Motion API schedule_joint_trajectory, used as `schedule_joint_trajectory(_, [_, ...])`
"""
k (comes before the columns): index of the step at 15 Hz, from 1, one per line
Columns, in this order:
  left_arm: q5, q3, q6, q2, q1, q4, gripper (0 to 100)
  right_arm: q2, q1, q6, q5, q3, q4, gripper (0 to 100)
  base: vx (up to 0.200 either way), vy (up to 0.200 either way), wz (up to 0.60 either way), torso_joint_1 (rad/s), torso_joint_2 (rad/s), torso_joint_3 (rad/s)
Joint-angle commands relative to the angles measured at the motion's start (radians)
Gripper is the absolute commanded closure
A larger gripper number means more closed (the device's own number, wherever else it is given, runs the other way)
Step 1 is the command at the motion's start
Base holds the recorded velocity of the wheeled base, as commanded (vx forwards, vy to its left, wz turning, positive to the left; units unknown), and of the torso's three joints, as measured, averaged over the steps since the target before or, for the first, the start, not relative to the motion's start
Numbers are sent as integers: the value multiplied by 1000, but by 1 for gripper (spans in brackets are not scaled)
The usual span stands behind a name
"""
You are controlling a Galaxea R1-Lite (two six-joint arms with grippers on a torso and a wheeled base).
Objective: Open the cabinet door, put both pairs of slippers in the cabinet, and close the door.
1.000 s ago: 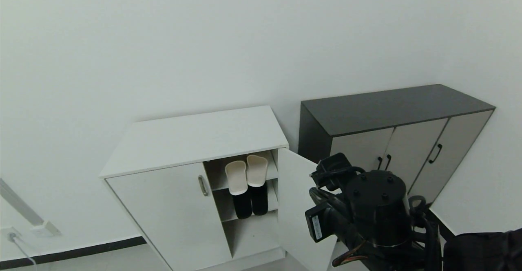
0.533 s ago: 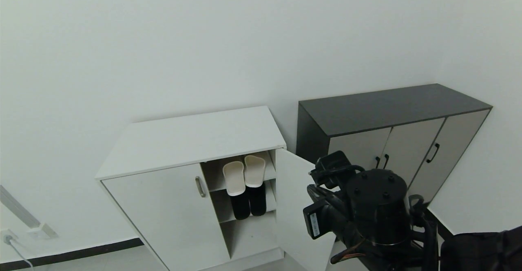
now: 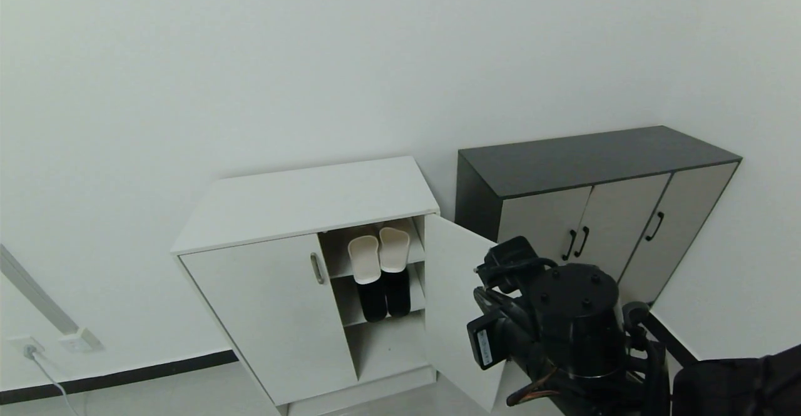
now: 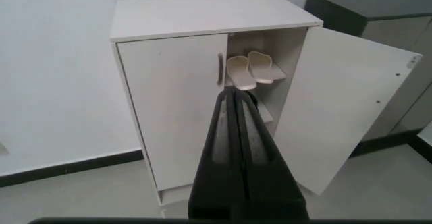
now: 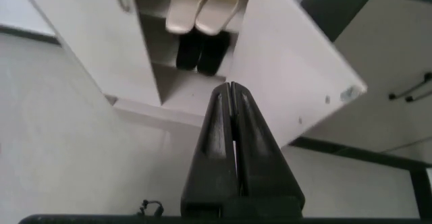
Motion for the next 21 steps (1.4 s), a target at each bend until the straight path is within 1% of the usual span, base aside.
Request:
schedule_joint_trajectory(1, [0,0,0,0,0,0,100,29,-40,-1,3,0,-20,100,0,0,0,0,0,0])
schedule_joint_trajectory(3, [0,0,0,0,0,0,100,46,-95,-39,4,-11,-63,100,0,0,0,0,0,0])
schedule_joint_trajectory(5, [0,0,0,0,0,0,100,55,-131,-56,13,-47,-61,100,0,0,0,0,0,0])
schedule_joint_trajectory(6, [0,0,0,0,0,0,100,77,-168,-58,27,-104,-55,100,0,0,0,0,0,0])
schedule_joint_trajectory(7, [0,0,0,0,0,0,100,87,-186,-59,41,-136,-41,100,0,0,0,0,0,0])
schedule_joint_trajectory(8, [0,0,0,0,0,0,100,95,-214,-58,73,-176,-3,100,0,0,0,0,0,0])
schedule_joint_trajectory(11, [0,0,0,0,0,0,100,110,-275,-52,125,-285,111,100,0,0,0,0,0,0])
schedule_joint_trajectory(15, [0,0,0,0,0,0,100,163,-336,-47,162,-402,172,100,0,0,0,0,0,0])
schedule_joint_trajectory(18, [0,0,0,0,0,0,100,192,-359,-35,177,-454,200,100,0,0,0,0,0,0])
schedule_joint_trajectory(21, [0,0,0,0,0,0,100,219,-378,-32,190,-477,206,100,0,0,0,0,0,0])
